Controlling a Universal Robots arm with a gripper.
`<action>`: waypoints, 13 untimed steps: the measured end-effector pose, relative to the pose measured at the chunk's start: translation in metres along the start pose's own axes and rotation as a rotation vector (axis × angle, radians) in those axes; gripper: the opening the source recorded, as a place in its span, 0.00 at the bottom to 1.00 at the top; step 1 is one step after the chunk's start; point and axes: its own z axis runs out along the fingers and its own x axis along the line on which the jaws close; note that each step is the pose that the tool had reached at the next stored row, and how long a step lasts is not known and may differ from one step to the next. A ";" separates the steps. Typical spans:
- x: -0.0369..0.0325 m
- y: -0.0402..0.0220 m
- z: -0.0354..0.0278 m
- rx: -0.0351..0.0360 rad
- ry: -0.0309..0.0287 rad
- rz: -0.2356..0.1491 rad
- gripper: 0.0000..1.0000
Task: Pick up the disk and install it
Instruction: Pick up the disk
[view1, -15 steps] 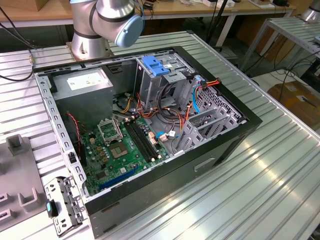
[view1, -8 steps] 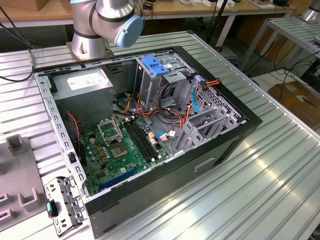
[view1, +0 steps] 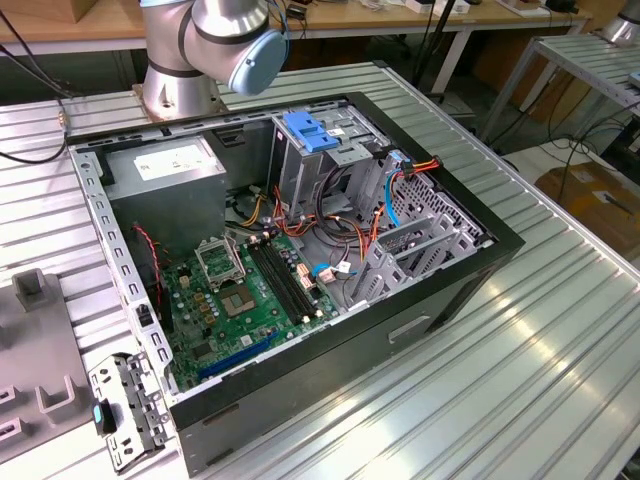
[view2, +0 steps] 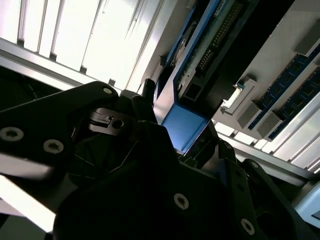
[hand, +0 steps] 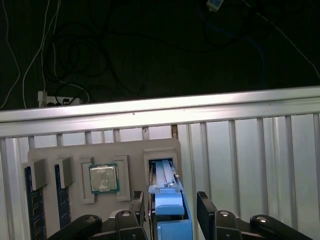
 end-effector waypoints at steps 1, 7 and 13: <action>-0.0006 -0.0003 0.0000 0.0000 0.0012 0.000 0.54; -0.0027 -0.0023 0.0000 0.0005 0.0067 0.000 0.54; -0.0027 -0.0024 0.0000 0.0005 0.0073 -0.001 0.53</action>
